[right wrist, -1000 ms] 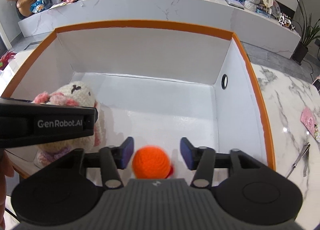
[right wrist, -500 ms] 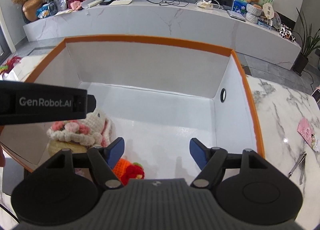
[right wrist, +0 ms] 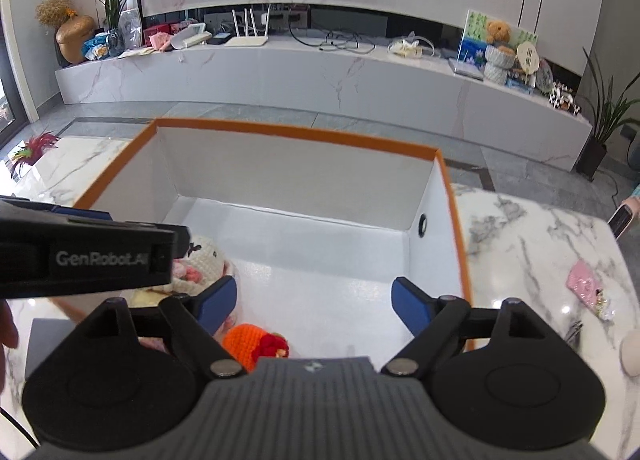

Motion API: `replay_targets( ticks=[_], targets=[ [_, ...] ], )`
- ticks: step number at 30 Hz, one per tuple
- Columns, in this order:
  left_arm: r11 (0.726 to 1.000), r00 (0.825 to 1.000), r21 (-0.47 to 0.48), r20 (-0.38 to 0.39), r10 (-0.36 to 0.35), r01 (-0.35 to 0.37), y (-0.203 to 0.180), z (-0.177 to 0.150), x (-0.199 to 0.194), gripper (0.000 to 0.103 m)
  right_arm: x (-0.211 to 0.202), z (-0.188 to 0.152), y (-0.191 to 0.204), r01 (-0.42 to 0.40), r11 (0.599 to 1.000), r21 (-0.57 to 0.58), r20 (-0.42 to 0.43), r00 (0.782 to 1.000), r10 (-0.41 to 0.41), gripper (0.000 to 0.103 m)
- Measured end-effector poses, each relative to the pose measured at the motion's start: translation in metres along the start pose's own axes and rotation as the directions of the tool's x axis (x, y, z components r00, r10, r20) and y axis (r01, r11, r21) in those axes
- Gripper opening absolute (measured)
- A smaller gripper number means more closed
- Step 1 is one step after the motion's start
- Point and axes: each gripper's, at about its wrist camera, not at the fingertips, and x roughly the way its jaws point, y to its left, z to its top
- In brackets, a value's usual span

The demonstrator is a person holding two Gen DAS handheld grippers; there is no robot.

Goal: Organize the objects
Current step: 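Move the left gripper to the dark grey case while the right gripper reaches the card deck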

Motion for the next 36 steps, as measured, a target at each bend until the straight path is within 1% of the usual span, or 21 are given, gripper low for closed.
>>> replay_targets(
  ticks=[4,7,10,15,18,20,23,25,28,31,32,33,35,36],
  targets=[
    [0.999,0.999,0.010,0.013,0.033,-0.033,0.009,-0.010,-0.017,0.077,-0.020,-0.006,-0.005,-0.011,1.000,-0.011,0.020,1.000,0.012,0.089],
    [0.999,0.999,0.012,0.013,0.039,-0.039,0.019,-0.023,-0.031,0.077,-0.038,-0.015,-0.009,-0.029,1.000,-0.005,0.032,0.999,0.029,0.090],
    [0.999,0.999,0.018,0.006,0.049,-0.049,0.030,-0.040,-0.045,0.077,-0.057,-0.024,-0.013,-0.054,0.999,-0.009,0.043,0.998,0.054,0.090],
    [0.997,0.997,0.008,-0.010,0.072,-0.072,0.054,-0.073,-0.060,0.078,-0.085,-0.045,-0.018,-0.099,0.993,-0.066,0.046,0.994,0.102,0.090],
    [0.996,0.995,-0.029,-0.059,0.086,-0.087,0.077,-0.094,-0.054,0.078,-0.097,-0.062,-0.018,-0.137,0.986,-0.090,0.026,0.990,0.140,0.091],
    [0.994,0.992,-0.046,-0.083,0.092,-0.096,0.091,-0.103,-0.046,0.078,-0.102,-0.072,-0.019,-0.155,0.985,-0.079,0.015,0.988,0.157,0.091],
    [0.994,0.992,-0.055,-0.095,0.086,-0.092,0.105,-0.110,-0.035,0.078,-0.107,-0.087,-0.020,-0.178,0.982,-0.067,0.001,0.984,0.178,0.091],
    [0.994,0.989,-0.068,-0.121,0.082,-0.091,0.110,-0.111,-0.027,0.078,-0.109,-0.094,-0.020,-0.185,0.980,-0.074,-0.012,0.983,0.184,0.091],
    [0.993,0.991,-0.094,-0.122,0.056,-0.068,0.110,-0.111,-0.023,0.078,-0.107,-0.098,-0.020,-0.185,0.979,-0.088,-0.024,0.983,0.183,0.092],
    [0.994,0.994,-0.111,-0.107,0.011,-0.023,0.105,-0.107,-0.019,0.078,-0.103,-0.099,-0.023,-0.188,0.979,-0.076,-0.032,0.982,0.186,0.092],
    [0.993,0.994,-0.116,-0.107,0.005,-0.018,0.102,-0.106,-0.016,0.078,-0.102,-0.100,-0.023,-0.191,0.979,-0.073,-0.033,0.981,0.189,0.092],
    [0.993,0.994,-0.116,-0.112,0.007,-0.020,0.100,-0.105,-0.013,0.078,-0.100,-0.099,-0.022,-0.192,0.979,-0.071,-0.036,0.981,0.190,0.092],
    [0.994,0.991,-0.102,-0.127,0.035,-0.048,0.095,-0.104,-0.004,0.079,-0.098,-0.099,-0.022,-0.197,0.978,-0.076,-0.042,0.980,0.194,0.092],
    [0.994,0.992,-0.082,-0.110,0.058,-0.067,0.092,-0.104,-0.003,0.080,-0.097,-0.100,-0.022,-0.197,0.977,-0.080,-0.045,0.980,0.194,0.092]
  ],
)
